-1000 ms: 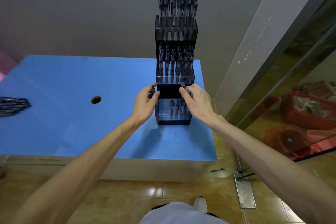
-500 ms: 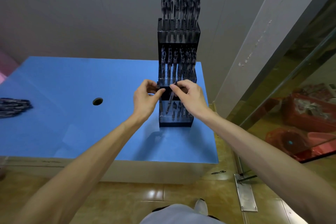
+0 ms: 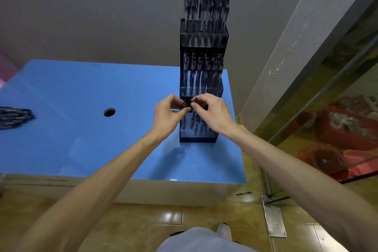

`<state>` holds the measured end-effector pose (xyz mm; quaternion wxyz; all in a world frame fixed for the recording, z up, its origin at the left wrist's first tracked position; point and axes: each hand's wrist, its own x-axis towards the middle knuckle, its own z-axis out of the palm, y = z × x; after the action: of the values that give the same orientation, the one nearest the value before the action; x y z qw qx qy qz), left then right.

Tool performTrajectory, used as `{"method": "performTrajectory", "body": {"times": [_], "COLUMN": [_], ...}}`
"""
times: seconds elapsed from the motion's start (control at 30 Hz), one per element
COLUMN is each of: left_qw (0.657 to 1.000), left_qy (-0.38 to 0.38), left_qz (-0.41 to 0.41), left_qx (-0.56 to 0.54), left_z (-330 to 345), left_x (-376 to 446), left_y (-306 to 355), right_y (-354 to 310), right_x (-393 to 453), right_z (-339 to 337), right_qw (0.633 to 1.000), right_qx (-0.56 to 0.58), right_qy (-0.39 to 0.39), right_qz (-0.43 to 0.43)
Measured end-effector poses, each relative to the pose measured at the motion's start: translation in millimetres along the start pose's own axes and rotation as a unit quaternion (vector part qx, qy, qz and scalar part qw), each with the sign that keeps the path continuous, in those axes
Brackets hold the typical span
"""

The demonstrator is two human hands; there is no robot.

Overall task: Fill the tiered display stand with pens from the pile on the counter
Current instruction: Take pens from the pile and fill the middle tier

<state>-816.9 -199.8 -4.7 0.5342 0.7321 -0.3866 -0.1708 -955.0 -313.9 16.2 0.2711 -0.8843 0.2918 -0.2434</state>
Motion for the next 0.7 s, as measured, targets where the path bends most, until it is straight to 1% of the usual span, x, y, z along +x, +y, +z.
{"method": "performTrajectory", "body": {"times": [0.13, 0.23, 0.37, 0.47, 0.53, 0.7], "left_qw": [1.000, 0.999, 0.996, 0.986, 0.976, 0.973], "left_qy": [-0.013, -0.026, -0.074, -0.115, -0.142, -0.138], "left_qz": [0.000, -0.007, -0.004, 0.006, 0.004, 0.009], "left_qx": [0.017, 0.023, 0.052, 0.120, 0.166, 0.186], "left_z": [1.0, -0.1, -6.6, -10.3, -8.1, 0.7], "left_x": [-3.4, -0.5, 11.2, 16.8, 13.5, 8.7], "left_y": [-6.2, -6.2, -3.3, -7.3, -13.1, -20.5], "right_y": [4.3, 5.2, 4.2, 4.1, 5.6, 7.1], "right_x": [-1.7, -0.5, 3.8, 4.2, 2.5, -1.2], "right_z": [1.0, -0.2, -3.3, -4.0, -1.4, 3.5], "right_qw": [0.999, 0.999, 0.991, 0.982, 0.979, 0.979], "right_qx": [-0.026, -0.018, -0.062, -0.101, -0.117, -0.137], "right_qy": [-0.025, -0.050, -0.120, -0.157, -0.167, -0.145], "right_qz": [0.000, 0.007, -0.007, -0.017, -0.023, -0.033]}}
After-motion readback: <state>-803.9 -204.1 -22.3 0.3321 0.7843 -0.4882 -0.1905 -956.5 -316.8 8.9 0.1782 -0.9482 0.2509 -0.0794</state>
